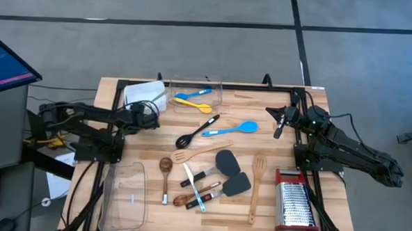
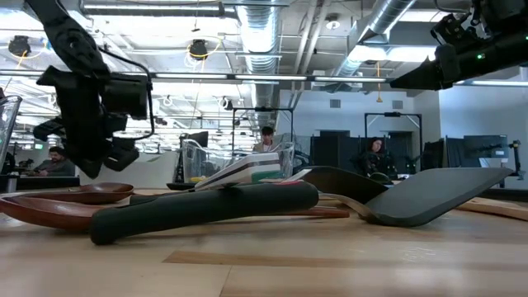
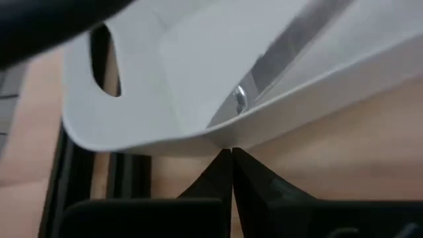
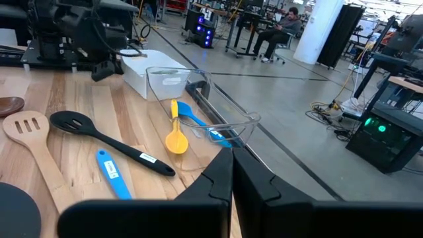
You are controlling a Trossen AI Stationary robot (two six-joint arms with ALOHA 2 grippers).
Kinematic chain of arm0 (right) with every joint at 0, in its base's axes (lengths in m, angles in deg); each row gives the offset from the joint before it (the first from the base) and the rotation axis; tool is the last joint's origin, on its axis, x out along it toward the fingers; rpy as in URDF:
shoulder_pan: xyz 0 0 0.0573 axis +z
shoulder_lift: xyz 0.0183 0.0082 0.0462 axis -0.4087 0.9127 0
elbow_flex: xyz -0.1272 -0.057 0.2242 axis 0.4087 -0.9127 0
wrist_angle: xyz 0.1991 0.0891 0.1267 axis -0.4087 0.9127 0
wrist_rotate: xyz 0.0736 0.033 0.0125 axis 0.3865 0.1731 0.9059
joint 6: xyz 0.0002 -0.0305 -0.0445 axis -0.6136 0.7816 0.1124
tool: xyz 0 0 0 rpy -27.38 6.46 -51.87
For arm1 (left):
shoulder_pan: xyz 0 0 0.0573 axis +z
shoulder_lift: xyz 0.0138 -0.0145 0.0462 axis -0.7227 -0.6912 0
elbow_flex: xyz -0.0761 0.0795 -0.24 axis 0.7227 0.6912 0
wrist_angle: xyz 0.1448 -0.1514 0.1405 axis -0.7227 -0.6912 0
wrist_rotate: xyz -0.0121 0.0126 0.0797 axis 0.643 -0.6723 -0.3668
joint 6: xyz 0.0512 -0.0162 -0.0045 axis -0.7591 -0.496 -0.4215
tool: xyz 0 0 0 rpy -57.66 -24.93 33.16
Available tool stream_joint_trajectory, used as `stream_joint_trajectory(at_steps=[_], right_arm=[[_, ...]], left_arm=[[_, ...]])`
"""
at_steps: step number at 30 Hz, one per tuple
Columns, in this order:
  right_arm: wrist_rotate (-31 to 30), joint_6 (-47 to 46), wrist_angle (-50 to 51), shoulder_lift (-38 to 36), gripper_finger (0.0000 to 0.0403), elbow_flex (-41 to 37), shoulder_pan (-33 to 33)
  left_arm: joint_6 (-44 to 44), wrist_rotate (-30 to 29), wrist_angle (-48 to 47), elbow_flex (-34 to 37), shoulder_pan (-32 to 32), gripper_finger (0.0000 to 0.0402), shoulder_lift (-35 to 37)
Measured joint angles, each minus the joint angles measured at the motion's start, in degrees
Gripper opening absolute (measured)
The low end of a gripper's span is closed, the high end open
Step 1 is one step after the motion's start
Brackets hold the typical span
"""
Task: Pick & Place Kitchen Items
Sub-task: Adjust the white bin, then put the white blue table knife into the white bin
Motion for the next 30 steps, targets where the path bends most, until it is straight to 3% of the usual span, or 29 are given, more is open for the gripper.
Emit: stream_joint_trajectory(at_steps=[4, 12, 19, 30], right_arm=[[0.0, 0.0, 0.01, 0.0, 0.0001, 0.0, 0.01], [0.0, 0.0, 0.02, 0.01, 0.0001, -0.01, 0.01], [0.0, 0.0, 0.02, 0.02, 0.0001, 0.0, 0.01], [0.01, 0.0, 0.02, 0.02, 0.0001, 0.0, 0.01]], left_arm=[[-0.2, -4.57, 0.86, 0.0, 1.52, 0.0001, -0.45], [-3.06, -7.45, 1.83, 0.0, 6.05, 0.0001, -0.45], [-3.1, -7.95, 3.59, 0.0, 5.9, 0.0001, -0.45], [-2.78, 11.9, 4.33, 0.0, 3.82, 0.0001, -0.42]])
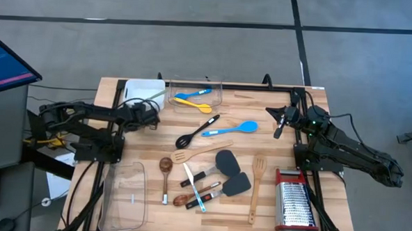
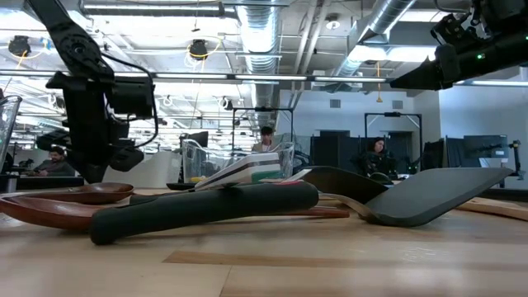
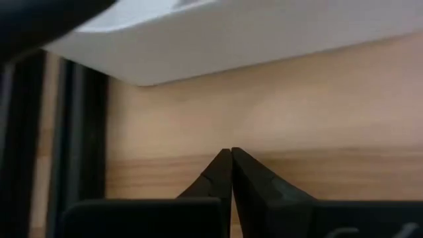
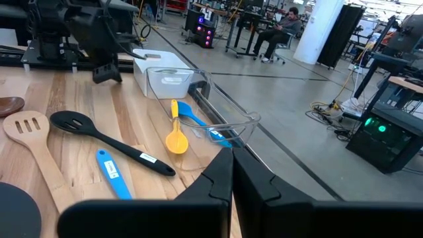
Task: Pick & Place Kitchen Items
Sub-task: Put the white blue table knife into the white bin
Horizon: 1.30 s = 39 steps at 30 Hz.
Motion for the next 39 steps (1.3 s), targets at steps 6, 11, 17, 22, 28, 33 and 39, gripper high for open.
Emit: stream_joint_trajectory(at_steps=[6, 11, 17, 22, 28, 33, 39], right_arm=[[0.01, 0.0, 0.0, -0.02, 0.0001, -0.01, 0.0], [0.01, 0.0, 0.0, 0.0, 0.0001, 0.0, -0.01], [0.0, 0.0, 0.0, -0.02, 0.0001, -0.01, -0.03], [-0.01, 0.0, 0.0, 0.0, 0.0001, 0.0, -0.03], [-0.01, 0.0, 0.0, 0.0, 0.0001, 0.0, -0.02], [0.0, -0.01, 0.0, -0.02, 0.0001, -0.01, 0.0], [-0.01, 0.0, -0.03, -0.02, 0.0001, -0.02, 0.0]], left_arm=[[-0.18, 2.94, 1.36, 0.0, -5.73, 0.0001, 0.81], [-1.29, 8.49, 5.69, 0.0, -11.63, 0.0001, 4.43], [-10.35, 11.66, 18.4, 0.02, -18.55, 0.0001, 11.49], [-23.03, 15.49, 36.75, 0.02, -25.07, 0.0001, 15.04], [-40.2, 19.53, 58.77, 0.02, -32.88, 0.0001, 14.51], [-46.04, 21.41, 66.77, 0.01, -33.77, 0.0001, 14.32], [-52.2, 21.49, 70.3, -2.76, -29.44, 0.0001, 13.77]])
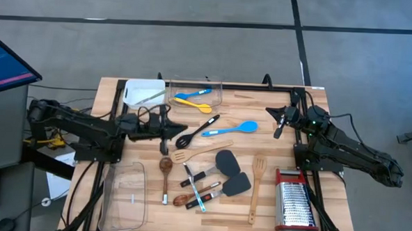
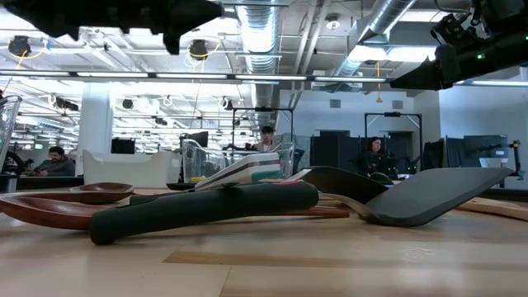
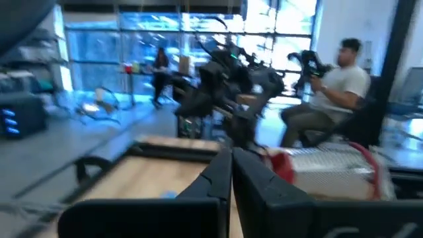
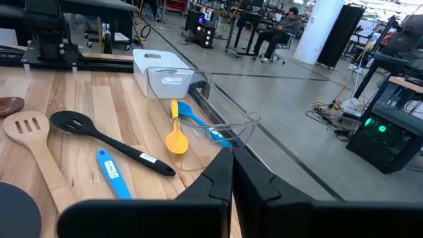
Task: Pick & Place Kitchen Items
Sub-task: Put the white blue table knife into the white bin
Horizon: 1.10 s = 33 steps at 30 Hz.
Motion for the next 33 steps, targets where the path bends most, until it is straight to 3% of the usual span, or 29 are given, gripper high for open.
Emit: stream_joint_trajectory(at_steps=[6, 16, 27, 33], right_arm=[[0.0, 0.1, -0.87, 0.01, 0.0001, 0.02, -0.02], [0.01, 0.09, -1.67, 0.0, 0.0001, 0.01, -0.02], [0.0, 1.46, -0.6, 0.0, 0.0001, 0.01, 0.0], [0.01, 1.48, -0.3, 0.02, 0.0001, 0.01, -0.01]], left_arm=[[-3.8, 11.84, 0.03, -8.91, 5.75, 0.0001, -8.16], [-3.95, 33.81, -0.32, -30.21, 8.28, 0.0001, -37.23], [-5.53, 37.03, -0.32, -47.96, 6.98, 0.0001, -53.32], [-7.01, 37.18, -6.21, -53.07, 3.56, 0.0001, -58.89]])
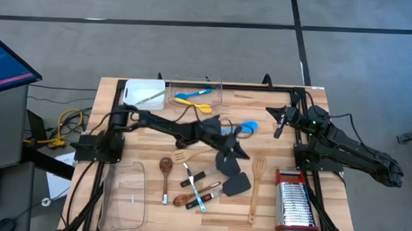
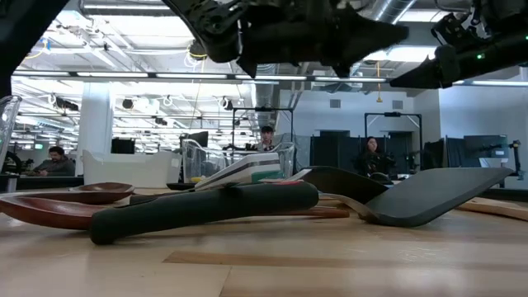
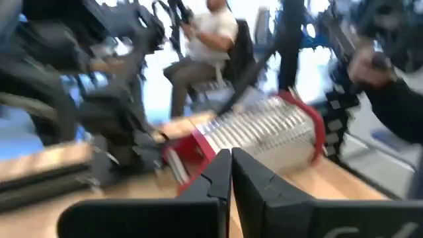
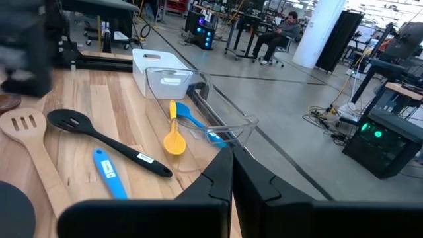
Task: Pick & Place Kitchen Items
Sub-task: Put the white blue table knife into the white bin
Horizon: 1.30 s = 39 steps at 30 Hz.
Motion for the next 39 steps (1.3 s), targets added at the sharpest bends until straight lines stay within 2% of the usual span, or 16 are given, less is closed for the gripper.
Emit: stream_joint_trajectory(at_steps=[3, 6, 11, 18, 25, 28, 31, 39], right_arm=[[-0.01, 0.0, 0.0, -0.02, 0.0001, 0.0, 0.01], [-0.01, 0.0, 0.0, -0.02, 0.0001, 0.01, 0.01], [-0.01, 0.05, 0.0, -0.02, 0.0001, 0.01, 0.01], [-0.01, 0.05, -0.02, 0.0, 0.0001, 0.01, 0.01], [-0.01, 0.04, -0.11, 0.0, 0.0001, -0.01, 0.01], [-0.01, 0.02, -0.14, 0.0, 0.0001, -0.01, 0.01], [-0.01, 0.02, -0.13, -0.02, 0.0001, -0.01, 0.01], [-0.01, 0.05, -0.08, 0.0, 0.0001, -0.01, -0.34]], left_arm=[[-5.01, -0.01, -7.51, -0.84, -1.93, 0.0001, -0.6], [-15.7, -0.39, -19.86, -0.91, -4.03, 0.0001, 0.88], [-25.85, -8.02, -32.87, -0.89, -7.92, 0.0001, 5.19], [-32.3, -22.18, -38.47, -0.93, -12.22, 0.0001, 14.12], [-32.53, -27.39, -38.39, -2.7, -11.39, 0.0001, 20.91], [-32.52, -27.28, -38.37, -5.75, -10.06, 0.0001, 21.46], [-32.47, -23.98, -38.39, -8.22, -9.29, 0.0001, 20.8], [-30.77, -20.03, -41.52, -11.61, -9.75, 0.0001, 11.48]])
